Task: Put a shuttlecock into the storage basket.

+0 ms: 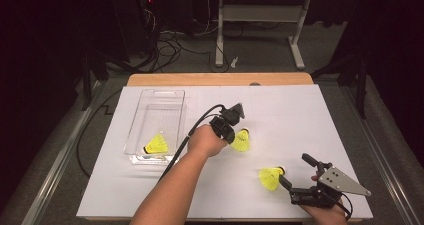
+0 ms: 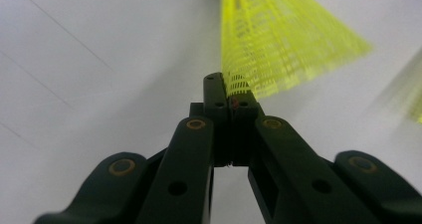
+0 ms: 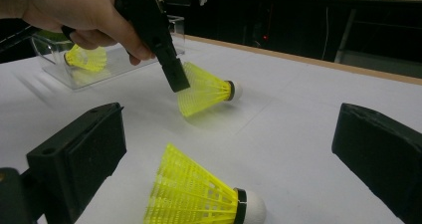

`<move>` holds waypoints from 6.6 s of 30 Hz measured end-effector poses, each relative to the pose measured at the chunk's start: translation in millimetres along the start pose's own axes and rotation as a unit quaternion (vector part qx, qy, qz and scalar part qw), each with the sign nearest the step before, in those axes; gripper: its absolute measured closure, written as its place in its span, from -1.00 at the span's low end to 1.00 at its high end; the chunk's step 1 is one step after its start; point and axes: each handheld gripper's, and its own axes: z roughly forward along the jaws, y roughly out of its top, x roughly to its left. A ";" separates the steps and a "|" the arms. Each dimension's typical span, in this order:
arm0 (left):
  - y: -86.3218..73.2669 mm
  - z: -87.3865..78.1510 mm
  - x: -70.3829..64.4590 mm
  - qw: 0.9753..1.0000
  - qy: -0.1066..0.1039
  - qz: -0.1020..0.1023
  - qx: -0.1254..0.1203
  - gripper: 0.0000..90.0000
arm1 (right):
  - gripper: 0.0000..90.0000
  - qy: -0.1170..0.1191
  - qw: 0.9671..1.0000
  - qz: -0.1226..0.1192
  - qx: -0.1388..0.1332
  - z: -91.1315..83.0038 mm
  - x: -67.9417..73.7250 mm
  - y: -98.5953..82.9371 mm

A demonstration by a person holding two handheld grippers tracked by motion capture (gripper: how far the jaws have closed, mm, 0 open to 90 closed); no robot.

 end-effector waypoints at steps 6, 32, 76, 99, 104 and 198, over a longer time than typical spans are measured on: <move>-1.0 -13.5 3.2 1.000 0.001 0.009 0.003 1.00 | -0.97 0.000 1.000 -0.001 0.000 0.7 0.7 0.0; -25.4 -54.0 23.4 1.000 -0.007 0.015 0.020 0.99 | -0.97 -0.002 1.000 -0.005 0.003 0.9 0.8 -0.6; -83.5 -84.6 65.5 0.999 -0.009 0.013 0.052 0.99 | -0.97 -0.003 1.000 -0.008 0.008 2.5 2.2 -0.9; -79.9 -109.1 76.2 0.999 -0.003 0.000 0.053 0.99 | -0.97 -0.001 1.000 -0.010 0.008 2.8 2.9 -0.8; -77.4 -114.4 75.8 0.999 -0.006 0.001 0.048 0.99 | -0.97 -0.001 1.000 -0.010 0.008 2.4 2.9 -0.8; -33.3 -185.8 168.9 0.992 0.041 -0.115 -0.038 0.99 | -0.98 0.001 1.000 -0.012 0.007 1.9 3.7 -1.4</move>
